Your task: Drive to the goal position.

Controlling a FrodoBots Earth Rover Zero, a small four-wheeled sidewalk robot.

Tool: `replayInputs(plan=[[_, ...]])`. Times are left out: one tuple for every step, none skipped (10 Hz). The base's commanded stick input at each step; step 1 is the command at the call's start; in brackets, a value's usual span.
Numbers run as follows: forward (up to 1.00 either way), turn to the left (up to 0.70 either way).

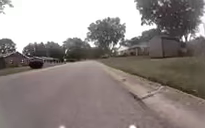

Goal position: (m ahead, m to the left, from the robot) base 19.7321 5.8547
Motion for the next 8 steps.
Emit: replayInputs(plan=[[1.00,0.00],[1.00,0.00],[1.00,0.00],[1.00,0.00],[1.00,0.00],[1.00,0.00],[1.00,0.00],[1.00,0.00]])
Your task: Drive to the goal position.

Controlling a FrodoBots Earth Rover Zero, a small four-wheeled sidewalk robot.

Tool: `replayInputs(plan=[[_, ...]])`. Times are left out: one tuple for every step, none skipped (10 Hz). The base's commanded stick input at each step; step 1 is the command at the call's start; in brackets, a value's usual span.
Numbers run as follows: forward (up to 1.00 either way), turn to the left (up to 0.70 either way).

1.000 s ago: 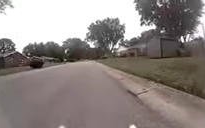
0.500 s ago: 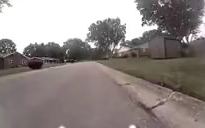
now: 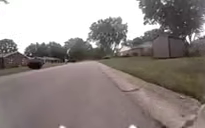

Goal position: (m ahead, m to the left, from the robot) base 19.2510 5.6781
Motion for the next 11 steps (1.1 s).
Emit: replayInputs(plan=[[1.00,0.00],[1.00,0.00],[1.00,0.00],[1.00,0.00],[1.00,0.00],[1.00,0.00],[1.00,0.16],[1.00,0.40],[1.00,0.37],[1.00,0.18],[1.00,0.05]])
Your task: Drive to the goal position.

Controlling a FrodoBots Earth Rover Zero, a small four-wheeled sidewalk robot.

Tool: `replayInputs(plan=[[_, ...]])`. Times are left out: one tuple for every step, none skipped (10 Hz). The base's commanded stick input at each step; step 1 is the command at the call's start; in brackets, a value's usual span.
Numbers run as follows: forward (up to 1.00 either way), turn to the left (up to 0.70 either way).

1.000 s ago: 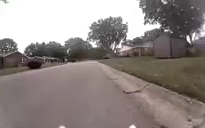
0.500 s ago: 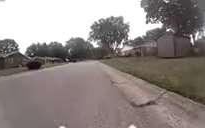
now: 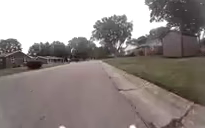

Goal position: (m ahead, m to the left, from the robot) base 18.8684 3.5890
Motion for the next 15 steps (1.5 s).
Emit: replayInputs(plan=[[1.00,0.02],[1.00,0.02],[1.00,0.02],[1.00,0.02],[1.00,0.02],[1.00,0.02],[1.00,0.00],[1.00,0.00],[1.00,0.00],[1.00,0.00],[1.00,0.00],[1.00,0.00],[1.00,0.00],[1.00,0.00],[1.00,0.00]])
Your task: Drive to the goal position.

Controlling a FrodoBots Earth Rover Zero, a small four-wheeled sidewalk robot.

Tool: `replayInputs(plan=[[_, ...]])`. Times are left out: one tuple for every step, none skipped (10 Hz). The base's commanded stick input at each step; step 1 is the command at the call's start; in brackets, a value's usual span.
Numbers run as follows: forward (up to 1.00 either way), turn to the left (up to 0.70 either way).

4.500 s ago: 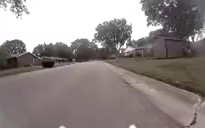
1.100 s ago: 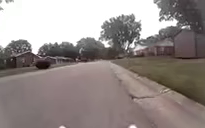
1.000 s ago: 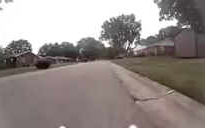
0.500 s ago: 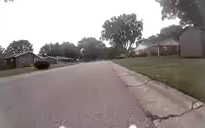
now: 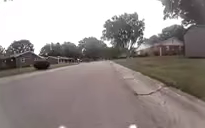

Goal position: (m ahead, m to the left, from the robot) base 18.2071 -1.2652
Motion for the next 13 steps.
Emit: replayInputs(plan=[[1.00,0.00],[1.00,0.00],[1.00,0.00],[1.00,0.00],[1.00,0.00],[1.00,-0.02],[1.00,-0.03],[1.00,-0.03],[1.00,-0.02],[1.00,-0.01],[1.00,0.00],[1.00,0.00],[1.00,-0.03]])
